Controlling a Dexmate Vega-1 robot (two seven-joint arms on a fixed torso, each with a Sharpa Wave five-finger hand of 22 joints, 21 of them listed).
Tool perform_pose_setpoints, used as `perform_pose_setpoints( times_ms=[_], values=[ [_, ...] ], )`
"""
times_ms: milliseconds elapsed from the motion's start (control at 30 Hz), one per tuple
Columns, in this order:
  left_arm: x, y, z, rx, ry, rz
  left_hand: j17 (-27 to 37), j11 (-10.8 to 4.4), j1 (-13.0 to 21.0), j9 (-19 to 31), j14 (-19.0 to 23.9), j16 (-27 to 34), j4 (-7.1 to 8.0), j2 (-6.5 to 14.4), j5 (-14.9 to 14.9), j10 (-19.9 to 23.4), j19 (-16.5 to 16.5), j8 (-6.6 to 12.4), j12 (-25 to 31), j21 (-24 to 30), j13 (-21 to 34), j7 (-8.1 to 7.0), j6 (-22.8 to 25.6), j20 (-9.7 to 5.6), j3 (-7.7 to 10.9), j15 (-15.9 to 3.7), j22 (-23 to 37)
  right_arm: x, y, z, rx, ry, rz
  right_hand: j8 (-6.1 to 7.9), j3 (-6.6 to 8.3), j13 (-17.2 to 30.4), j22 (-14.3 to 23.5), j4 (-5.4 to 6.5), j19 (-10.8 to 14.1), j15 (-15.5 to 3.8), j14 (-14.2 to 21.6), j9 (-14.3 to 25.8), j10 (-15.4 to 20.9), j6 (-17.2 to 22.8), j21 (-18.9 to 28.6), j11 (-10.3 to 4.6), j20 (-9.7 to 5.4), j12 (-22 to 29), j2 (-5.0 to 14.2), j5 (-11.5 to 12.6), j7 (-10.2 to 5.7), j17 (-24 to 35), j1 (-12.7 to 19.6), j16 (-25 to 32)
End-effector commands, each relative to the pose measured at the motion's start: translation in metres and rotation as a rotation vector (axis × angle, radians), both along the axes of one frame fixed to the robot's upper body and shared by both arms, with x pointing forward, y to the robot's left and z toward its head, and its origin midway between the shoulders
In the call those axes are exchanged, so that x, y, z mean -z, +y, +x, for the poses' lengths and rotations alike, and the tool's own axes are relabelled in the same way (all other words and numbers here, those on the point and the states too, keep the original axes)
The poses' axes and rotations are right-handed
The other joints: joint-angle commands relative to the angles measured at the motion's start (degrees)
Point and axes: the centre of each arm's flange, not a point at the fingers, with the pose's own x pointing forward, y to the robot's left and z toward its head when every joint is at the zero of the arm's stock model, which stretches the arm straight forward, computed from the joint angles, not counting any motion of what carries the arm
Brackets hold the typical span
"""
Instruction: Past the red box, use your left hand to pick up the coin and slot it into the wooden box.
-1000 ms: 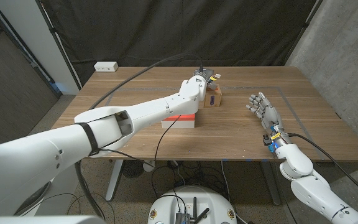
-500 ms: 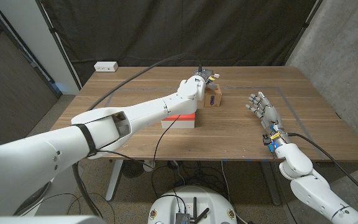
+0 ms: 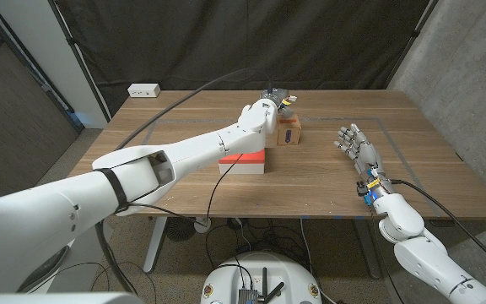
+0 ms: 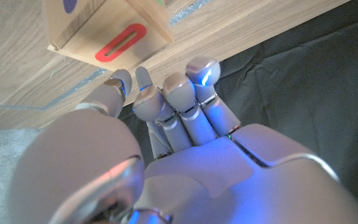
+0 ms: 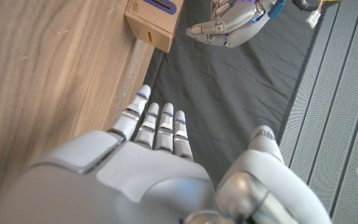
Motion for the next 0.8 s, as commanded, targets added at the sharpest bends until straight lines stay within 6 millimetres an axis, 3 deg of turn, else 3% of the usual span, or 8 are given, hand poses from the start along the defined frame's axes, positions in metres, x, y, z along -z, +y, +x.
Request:
perform_pose_setpoints(
  times_ms=[33, 133, 167, 200, 333, 500, 667, 800],
  values=[
    [-0.009, 0.019, -0.015, -0.001, -0.045, -0.005, -0.46, -0.41, -0.17, 0.62, -1.27, -0.81, 0.46, 1.19, 0.12, -1.50, -1.20, 0.07, -1.10, -1.53, -0.46, -0.06, 0.59, -2.96, 0.09, -0.01, -3.48, -0.001, 0.001, 0.003, 0.004, -0.003, 0.001, -0.08, 0.25, 0.23, 0.20, -0.23, 0.46, -0.08, 0.35, 0.07, 0.19, 0.27, 0.28, 0.05, 0.04, 0.03, 0.14, 0.17, -0.15, 0.06, 0.01, 0.42],
    [-0.010, 0.027, -0.023, -0.018, -0.076, 0.022, -5.05, -0.05, -0.14, 1.28, -4.49, -4.78, 0.09, 1.38, -0.07, -4.19, -2.26, -0.38, -6.30, -5.22, -6.11, -0.29, -0.56, -2.93, -1.17, -0.10, -11.18, -0.002, 0.003, 0.003, 0.004, -0.005, -0.001, -0.06, 0.25, 0.23, 0.20, -0.23, 0.50, -0.09, 0.35, 0.08, 0.23, 0.32, 0.28, 0.03, 0.05, 0.04, 0.14, 0.17, -0.13, 0.06, 0.02, 0.42],
    [-0.010, 0.029, -0.026, -0.027, -0.082, 0.031, -10.36, 0.39, 0.44, 1.71, -5.87, -7.60, -0.04, 1.47, -0.16, -4.41, -2.37, -0.52, -11.02, -7.70, -12.62, -0.67, -1.34, -2.80, -3.19, -0.13, -18.49, -0.003, 0.004, 0.003, 0.004, -0.004, 0.003, -0.06, 0.25, 0.23, 0.19, -0.23, 0.51, -0.12, 0.35, 0.08, 0.23, 0.32, 0.27, 0.03, 0.06, 0.04, 0.14, 0.17, -0.15, 0.06, 0.02, 0.42],
    [-0.010, 0.032, -0.028, -0.035, -0.086, 0.038, -13.28, -0.04, 0.63, 1.71, -7.51, -9.60, 0.11, 1.77, -0.15, -6.03, -2.95, -0.84, -12.44, -8.42, -13.64, -0.74, -2.28, -2.42, -3.87, -0.18, -20.71, -0.003, 0.004, 0.004, 0.004, -0.005, 0.004, -0.07, 0.26, 0.23, 0.19, -0.23, 0.51, -0.13, 0.32, 0.08, 0.21, 0.31, 0.27, 0.03, 0.06, 0.03, 0.15, 0.17, -0.17, 0.06, 0.02, 0.41],
    [-0.011, 0.043, -0.033, -0.056, -0.051, 0.081, -18.15, 0.98, -0.82, 1.79, -12.62, -13.94, 1.18, 3.95, -0.05, -9.10, -9.60, -0.80, -17.20, -11.31, -17.97, -0.89, -4.35, -0.09, -5.12, -0.34, -25.99, -0.005, 0.008, 0.004, 0.004, -0.011, -0.005, -0.08, 0.26, 0.23, 0.19, -0.24, 0.53, -0.10, 0.36, 0.08, 0.23, 0.29, 0.25, 0.03, 0.08, 0.03, 0.14, 0.16, -0.20, 0.05, 0.03, 0.42],
    [-0.012, 0.056, -0.038, -0.088, -0.026, 0.133, -24.89, 0.98, -8.56, 1.23, -19.00, -23.54, 3.00, 5.90, -0.29, -16.43, -15.76, 0.29, -25.32, -14.44, -21.53, -1.14, -6.28, 2.55, -4.66, 0.05, -31.65, -0.006, 0.014, 0.004, 0.002, -0.010, -0.005, -0.08, 0.26, 0.24, 0.19, -0.24, 0.58, -0.13, 0.35, 0.08, 0.27, 0.31, 0.24, 0.02, 0.12, 0.03, 0.13, 0.16, -0.35, 0.04, 0.04, 0.41],
    [-0.011, 0.066, -0.045, -0.132, -0.014, 0.191, -29.28, 3.76, -16.94, 0.12, -29.81, -34.71, 3.27, 5.93, -1.17, -27.89, -24.89, 0.51, -36.12, -18.58, -24.78, -2.02, -10.15, 6.03, -3.39, 2.28, -37.79, -0.007, 0.021, 0.004, 0.003, -0.009, -0.006, -0.08, 0.25, 0.24, 0.20, -0.24, 0.59, 0.02, 0.37, 0.08, 0.28, 0.31, 0.21, 0.03, 0.18, 0.02, 0.11, 0.15, -0.26, 0.04, 0.03, 0.41],
    [-0.005, 0.077, -0.052, -0.151, -0.028, 0.204, -30.02, 6.00, -20.99, -0.76, -37.98, -44.35, 1.95, 5.61, -1.48, -38.26, -33.59, 0.43, -44.37, -22.91, -27.09, -2.45, -14.08, 8.73, -1.65, 4.92, -43.37, -0.008, 0.027, 0.004, 0.002, -0.011, -0.011, -0.11, 0.24, 0.24, 0.20, -0.24, 0.53, -0.06, 0.32, 0.08, 0.30, 0.24, 0.17, 0.09, 0.21, 0.02, 0.10, 0.15, -0.22, 0.03, 0.03, 0.39]
  ],
)
